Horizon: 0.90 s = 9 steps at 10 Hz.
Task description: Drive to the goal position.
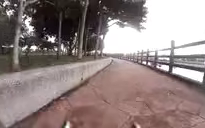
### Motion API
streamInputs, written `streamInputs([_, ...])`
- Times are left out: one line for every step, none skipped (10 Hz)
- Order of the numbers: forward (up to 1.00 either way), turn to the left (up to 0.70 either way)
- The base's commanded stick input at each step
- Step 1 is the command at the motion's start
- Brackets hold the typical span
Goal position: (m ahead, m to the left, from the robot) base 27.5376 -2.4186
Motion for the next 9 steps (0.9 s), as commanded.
streamInputs([0.7,0.0])
streamInputs([0.7,0.0])
streamInputs([0.7,0.0])
streamInputs([0.7,0.0])
streamInputs([0.7,0.0])
streamInputs([0.7,0.0])
streamInputs([0.7,0.0])
streamInputs([0.7,-0.05])
streamInputs([0.7,-0.32])
